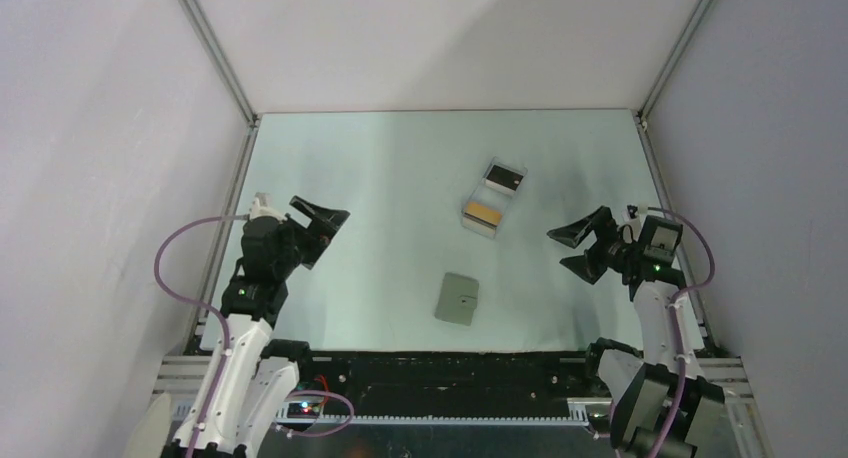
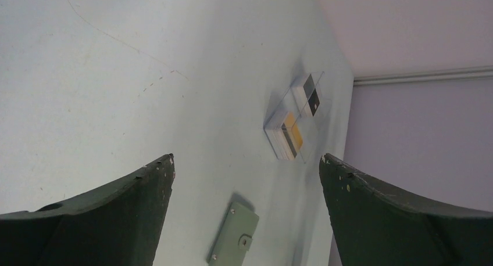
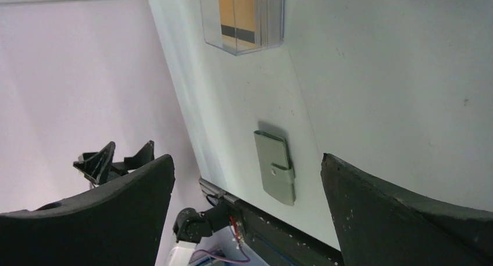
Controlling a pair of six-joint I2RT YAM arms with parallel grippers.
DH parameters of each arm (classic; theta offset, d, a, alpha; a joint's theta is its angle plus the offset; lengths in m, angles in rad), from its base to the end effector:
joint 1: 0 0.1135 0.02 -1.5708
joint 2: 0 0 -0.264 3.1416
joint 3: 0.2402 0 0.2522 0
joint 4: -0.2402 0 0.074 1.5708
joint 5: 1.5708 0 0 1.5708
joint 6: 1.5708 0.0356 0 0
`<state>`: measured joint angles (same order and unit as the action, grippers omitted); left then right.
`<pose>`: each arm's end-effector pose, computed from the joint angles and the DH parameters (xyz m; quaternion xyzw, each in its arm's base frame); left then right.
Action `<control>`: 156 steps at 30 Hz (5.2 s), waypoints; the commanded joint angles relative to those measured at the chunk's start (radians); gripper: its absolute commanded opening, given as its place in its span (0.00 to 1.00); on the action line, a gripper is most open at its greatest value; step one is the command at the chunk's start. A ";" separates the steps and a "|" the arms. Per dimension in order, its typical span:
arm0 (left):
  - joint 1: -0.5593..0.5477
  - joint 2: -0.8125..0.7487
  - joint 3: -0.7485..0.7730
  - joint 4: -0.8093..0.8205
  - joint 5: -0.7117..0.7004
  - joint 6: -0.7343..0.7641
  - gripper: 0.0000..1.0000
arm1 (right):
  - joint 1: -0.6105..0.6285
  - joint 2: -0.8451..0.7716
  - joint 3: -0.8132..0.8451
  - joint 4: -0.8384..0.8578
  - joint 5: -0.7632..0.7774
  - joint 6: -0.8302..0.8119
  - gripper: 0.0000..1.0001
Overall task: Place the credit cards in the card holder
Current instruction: Pick up the card holder from the center of the board, then open the card holder at the center of the board.
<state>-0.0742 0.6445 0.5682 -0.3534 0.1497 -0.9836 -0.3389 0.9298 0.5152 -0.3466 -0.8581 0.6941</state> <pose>0.1562 -0.0169 0.2678 -0.3323 0.7717 -0.3261 0.4332 0.1796 -0.0347 0.2142 0.2703 0.8077 0.4396 0.2850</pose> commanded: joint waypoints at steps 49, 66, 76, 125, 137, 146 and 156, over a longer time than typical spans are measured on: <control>-0.649 1.019 0.240 0.394 0.439 -0.010 0.57 | 0.911 0.613 0.133 0.329 0.302 0.232 0.63; -0.649 0.928 0.133 0.494 0.443 -0.059 0.45 | 0.853 0.629 0.112 0.519 0.180 0.253 0.55; -0.648 0.856 0.103 0.497 0.355 -0.093 0.08 | 0.848 0.541 0.113 0.417 0.236 0.205 0.55; -0.561 0.449 0.221 0.277 0.486 -0.183 0.00 | 1.520 0.172 0.464 -0.073 1.346 -0.468 0.66; -0.561 0.435 0.197 0.297 0.478 -0.224 0.00 | 1.602 0.279 0.540 -0.147 1.700 -0.444 0.55; -0.559 0.432 0.184 0.298 0.480 -0.223 0.00 | 1.545 0.284 0.552 -0.172 1.707 -0.441 0.44; -0.561 0.420 0.166 0.297 0.492 -0.204 0.00 | 1.392 0.279 0.553 -0.221 1.619 -0.421 0.43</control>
<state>-0.6273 1.1236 0.7399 -0.0425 0.5079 -1.1889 1.1648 1.2072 1.0554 -0.4469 0.6376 0.2897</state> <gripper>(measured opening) 0.091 0.434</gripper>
